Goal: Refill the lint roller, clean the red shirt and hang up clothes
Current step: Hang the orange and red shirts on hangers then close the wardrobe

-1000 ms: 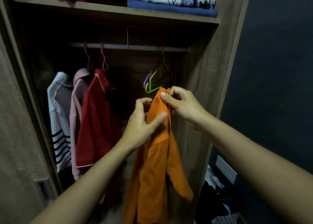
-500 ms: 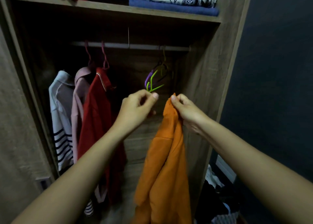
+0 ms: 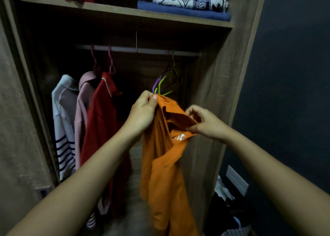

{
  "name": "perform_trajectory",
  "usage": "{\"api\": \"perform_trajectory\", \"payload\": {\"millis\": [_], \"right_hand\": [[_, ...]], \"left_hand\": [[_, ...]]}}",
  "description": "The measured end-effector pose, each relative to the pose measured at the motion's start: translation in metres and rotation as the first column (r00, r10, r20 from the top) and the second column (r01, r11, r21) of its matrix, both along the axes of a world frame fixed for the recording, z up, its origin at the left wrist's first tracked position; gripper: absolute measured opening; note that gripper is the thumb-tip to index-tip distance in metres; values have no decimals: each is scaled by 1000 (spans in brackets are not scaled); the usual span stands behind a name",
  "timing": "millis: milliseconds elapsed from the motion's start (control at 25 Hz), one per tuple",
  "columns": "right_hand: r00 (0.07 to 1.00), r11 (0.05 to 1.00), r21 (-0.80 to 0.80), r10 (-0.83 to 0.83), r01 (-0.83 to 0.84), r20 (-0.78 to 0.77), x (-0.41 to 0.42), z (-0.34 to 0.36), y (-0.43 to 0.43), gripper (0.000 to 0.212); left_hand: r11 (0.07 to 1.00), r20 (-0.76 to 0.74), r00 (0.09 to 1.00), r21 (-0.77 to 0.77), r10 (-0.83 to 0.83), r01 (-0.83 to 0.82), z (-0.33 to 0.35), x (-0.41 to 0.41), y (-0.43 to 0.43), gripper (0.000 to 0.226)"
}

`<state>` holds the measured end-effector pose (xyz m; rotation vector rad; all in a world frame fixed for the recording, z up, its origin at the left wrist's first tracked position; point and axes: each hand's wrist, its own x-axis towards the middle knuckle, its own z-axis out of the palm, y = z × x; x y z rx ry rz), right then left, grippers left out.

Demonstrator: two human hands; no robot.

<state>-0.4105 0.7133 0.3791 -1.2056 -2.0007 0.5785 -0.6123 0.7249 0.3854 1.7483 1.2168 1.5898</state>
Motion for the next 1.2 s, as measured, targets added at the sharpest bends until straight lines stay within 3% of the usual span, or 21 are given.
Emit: {"api": "perform_trajectory", "payload": {"millis": [80,160,280,360,440,560,640,720,840,880,960,1000,1120,1200], "right_hand": [[962,996,2,-91,94,258,11,-16,2,26],[921,989,-77,-87,125,379,18,-27,2,26],[886,979,-180,-1,95,464,25,-36,2,33],[877,980,-168,-16,110,480,36,-36,3,25],[917,979,-174,-25,103,397,51,-27,4,20],[999,969,-247,10,-3,30,60,2,0,19],[998,983,-183,-34,25,-48,56,16,2,31],[977,982,6,-188,189,101,48,21,9,31],[867,913,230,-397,338,301,26,13,24,37],[846,922,208,-383,326,372,16,6,29,50],[826,959,11,-251,285,505,-3,-4,35,80],[805,966,-58,-175,251,567,-10,-6,37,85],[736,982,9,-149,190,661,-11,23,39,53],[780,949,105,-305,297,547,-5,45,39,33]], "left_hand": [[999,11,1000,38,-9,8,2,-1,4,28],[997,-22,999,74,27,-25,-1,0,8,25],[986,61,986,59,154,-157,-10,-11,26,19],[974,128,968,46,216,-223,-11,-31,40,16],[961,70,962,71,262,-267,-13,-51,48,16],[968,-37,974,123,224,-218,-16,-76,52,7],[990,-82,996,140,27,-15,-10,-89,46,13],[973,-176,975,163,-133,162,-1,-98,37,22],[956,-312,938,194,-151,219,4,-98,24,24],[966,-331,937,185,-114,183,1,-98,23,23],[988,-378,924,155,59,1,-7,-99,27,21],[983,-413,896,146,163,-111,-12,-101,31,21],[941,-382,862,78,334,-331,-28,-116,40,16],[944,-265,917,-60,299,-325,-40,-123,46,25]]}}
